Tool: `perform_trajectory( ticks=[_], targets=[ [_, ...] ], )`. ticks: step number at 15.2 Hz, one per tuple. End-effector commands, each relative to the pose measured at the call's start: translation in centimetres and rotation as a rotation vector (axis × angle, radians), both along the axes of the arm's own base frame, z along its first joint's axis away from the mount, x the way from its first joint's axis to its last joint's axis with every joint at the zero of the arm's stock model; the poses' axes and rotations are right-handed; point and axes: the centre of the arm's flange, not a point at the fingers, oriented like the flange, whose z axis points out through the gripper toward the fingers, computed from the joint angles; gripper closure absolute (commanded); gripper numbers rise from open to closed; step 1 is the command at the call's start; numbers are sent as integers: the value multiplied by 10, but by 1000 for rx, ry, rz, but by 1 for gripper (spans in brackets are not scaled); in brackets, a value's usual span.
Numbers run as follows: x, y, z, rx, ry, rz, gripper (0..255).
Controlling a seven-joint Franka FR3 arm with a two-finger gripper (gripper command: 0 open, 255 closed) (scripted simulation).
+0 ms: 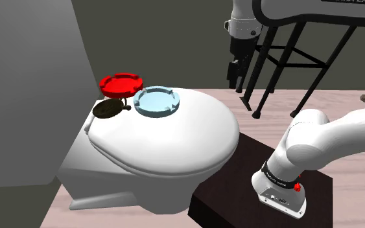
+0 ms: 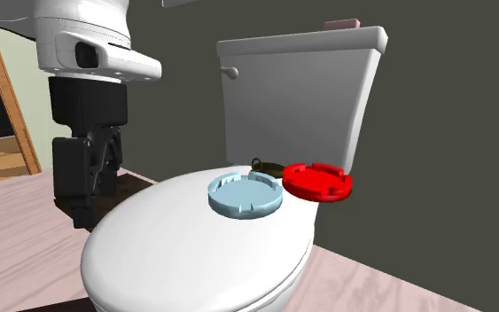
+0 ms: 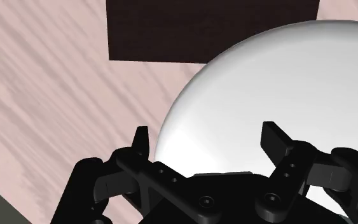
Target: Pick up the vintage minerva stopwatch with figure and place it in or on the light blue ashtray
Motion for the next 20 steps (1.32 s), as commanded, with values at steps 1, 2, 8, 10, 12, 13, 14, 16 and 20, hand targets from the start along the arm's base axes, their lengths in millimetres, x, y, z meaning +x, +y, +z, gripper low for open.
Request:
perform_trajectory(
  ticks=[1, 2, 8, 10, 12, 13, 14, 16, 20],
  targets=[
    [0, 0, 0, 0, 0, 0, 0],
    [10, 7, -3, 11, 1, 2, 0],
    [70, 47, -19, 75, 8, 12, 0],
    [89, 61, -23, 97, 11, 15, 0],
    [109, 75, -28, 118, 13, 18, 0],
    [119, 83, -30, 129, 14, 20, 0],
    [129, 90, -32, 139, 16, 21, 0],
    [149, 104, -36, 161, 18, 25, 0],
    [188, 133, -43, 204, 23, 31, 0]
  ],
)
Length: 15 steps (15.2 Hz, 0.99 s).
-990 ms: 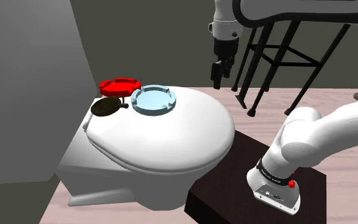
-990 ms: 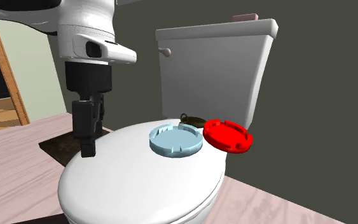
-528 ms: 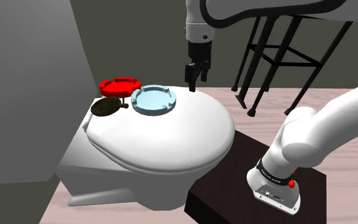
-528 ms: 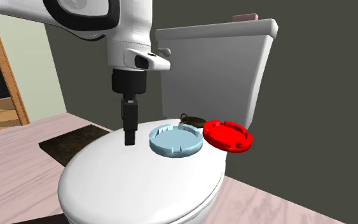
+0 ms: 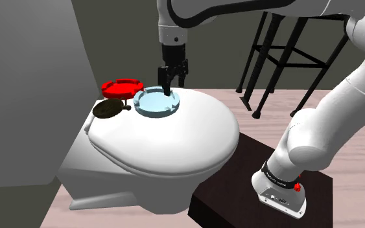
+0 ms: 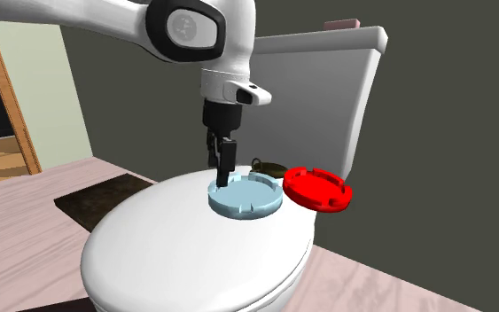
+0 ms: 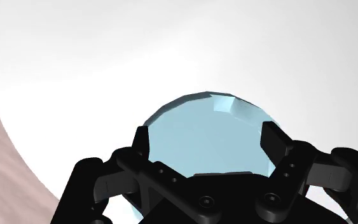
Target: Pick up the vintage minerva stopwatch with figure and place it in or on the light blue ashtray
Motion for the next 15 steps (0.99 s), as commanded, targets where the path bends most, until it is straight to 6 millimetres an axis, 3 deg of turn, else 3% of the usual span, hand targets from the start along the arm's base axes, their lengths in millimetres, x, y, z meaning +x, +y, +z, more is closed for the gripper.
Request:
perform_trajectory(
  ticks=[1, 13, 15],
  targets=[
    [23, 17, -5, 23, 2, 3, 0],
    [138, 108, -19, 151, 16, 23, 0],
    [137, 111, -29, 151, 16, 23, 0]
  ],
)
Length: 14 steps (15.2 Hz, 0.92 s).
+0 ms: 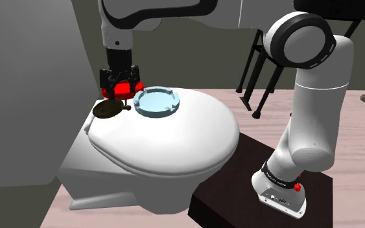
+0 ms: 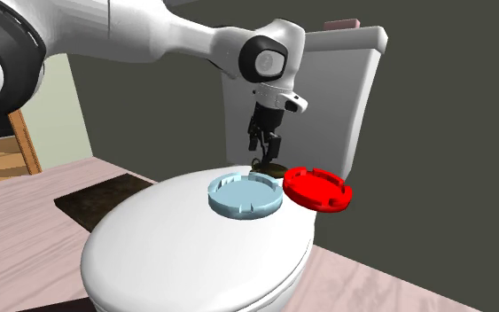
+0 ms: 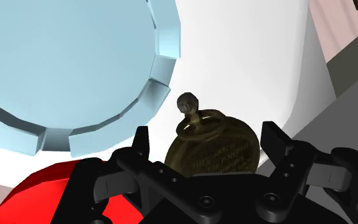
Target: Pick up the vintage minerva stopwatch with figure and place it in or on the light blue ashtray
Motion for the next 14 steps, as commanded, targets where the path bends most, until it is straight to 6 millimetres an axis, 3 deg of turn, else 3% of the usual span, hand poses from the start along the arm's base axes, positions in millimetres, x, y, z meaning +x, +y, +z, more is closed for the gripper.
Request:
perform_trajectory(
  ticks=[1, 6, 14],
  targets=[
    [1, 2, -9, 3, 0, 0, 0],
    [-2, 7, -32, 3, 0, 0, 0],
    [-2, 7, -32, 3, 0, 0, 0]
  ],
)
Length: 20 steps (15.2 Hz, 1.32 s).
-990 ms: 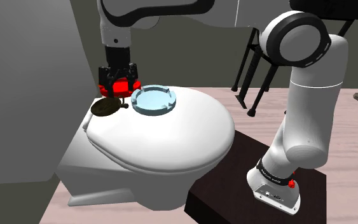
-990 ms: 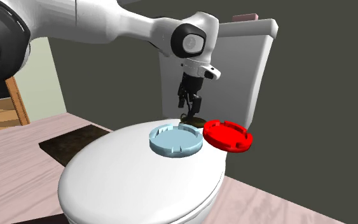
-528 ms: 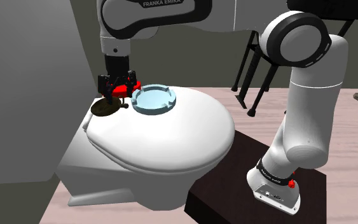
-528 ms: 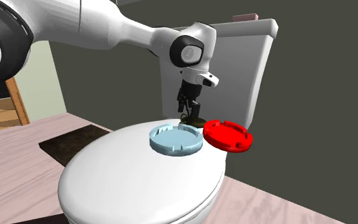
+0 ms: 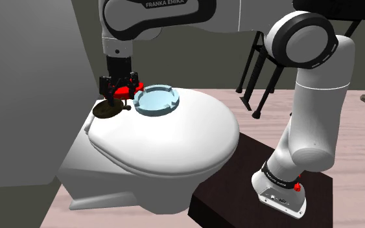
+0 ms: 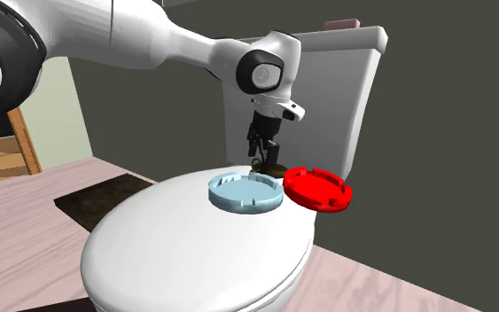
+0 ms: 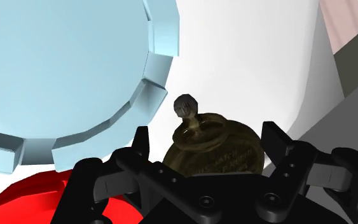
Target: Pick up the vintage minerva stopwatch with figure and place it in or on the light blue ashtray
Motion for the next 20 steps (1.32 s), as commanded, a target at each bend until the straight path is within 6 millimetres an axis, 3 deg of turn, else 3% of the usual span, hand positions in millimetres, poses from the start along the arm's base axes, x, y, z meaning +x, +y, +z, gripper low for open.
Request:
perform_trajectory(
  ticks=[1, 10, 20],
  targets=[
    [0, 0, -11, -6, 21, 2, 255],
    [0, 0, -11, -6, 21, 2, 255],
    [0, 0, 42, -6, 21, 2, 255]
  ],
)
